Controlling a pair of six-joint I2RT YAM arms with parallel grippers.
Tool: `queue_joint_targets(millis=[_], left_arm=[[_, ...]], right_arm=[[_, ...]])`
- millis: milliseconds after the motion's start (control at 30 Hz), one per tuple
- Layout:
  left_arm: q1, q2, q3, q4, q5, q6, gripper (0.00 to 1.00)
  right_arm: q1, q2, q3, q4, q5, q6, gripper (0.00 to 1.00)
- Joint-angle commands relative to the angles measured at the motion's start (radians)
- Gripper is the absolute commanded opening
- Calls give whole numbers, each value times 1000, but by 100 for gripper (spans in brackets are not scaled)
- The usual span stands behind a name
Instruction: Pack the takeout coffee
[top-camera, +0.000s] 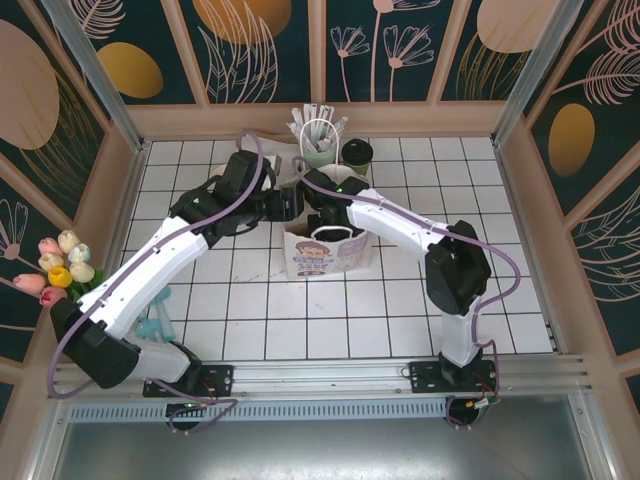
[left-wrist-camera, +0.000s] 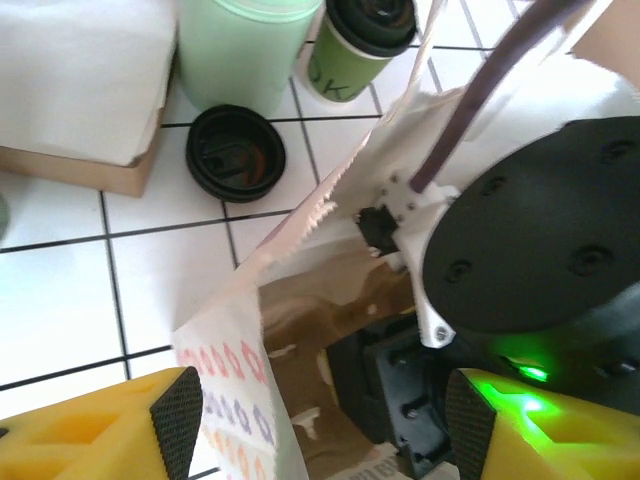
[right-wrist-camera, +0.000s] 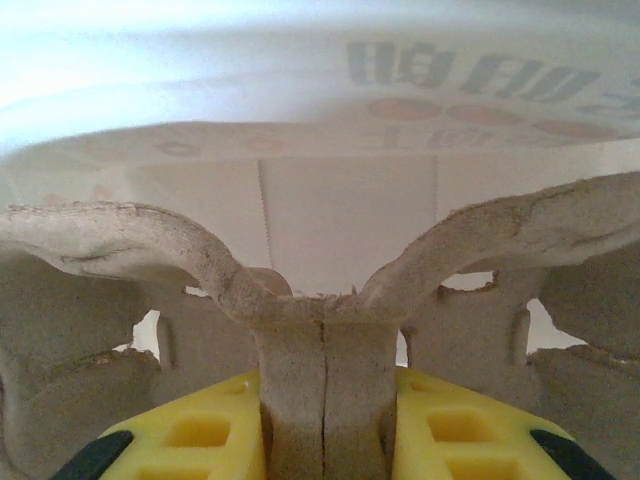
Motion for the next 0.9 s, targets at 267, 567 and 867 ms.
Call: queue_joint_targets(millis=[267, 567, 867], left_arm=[[11, 65, 35, -26, -105, -16, 22], [11, -17, -83, 50, 41, -137, 0], [10, -74, -139, 108, 111, -198, 0]], right_arm=[[38, -30, -11, -14, 46, 62, 28], [43, -26, -53, 90, 105, 180, 29], [45, -16, -70, 136, 166, 210, 30]])
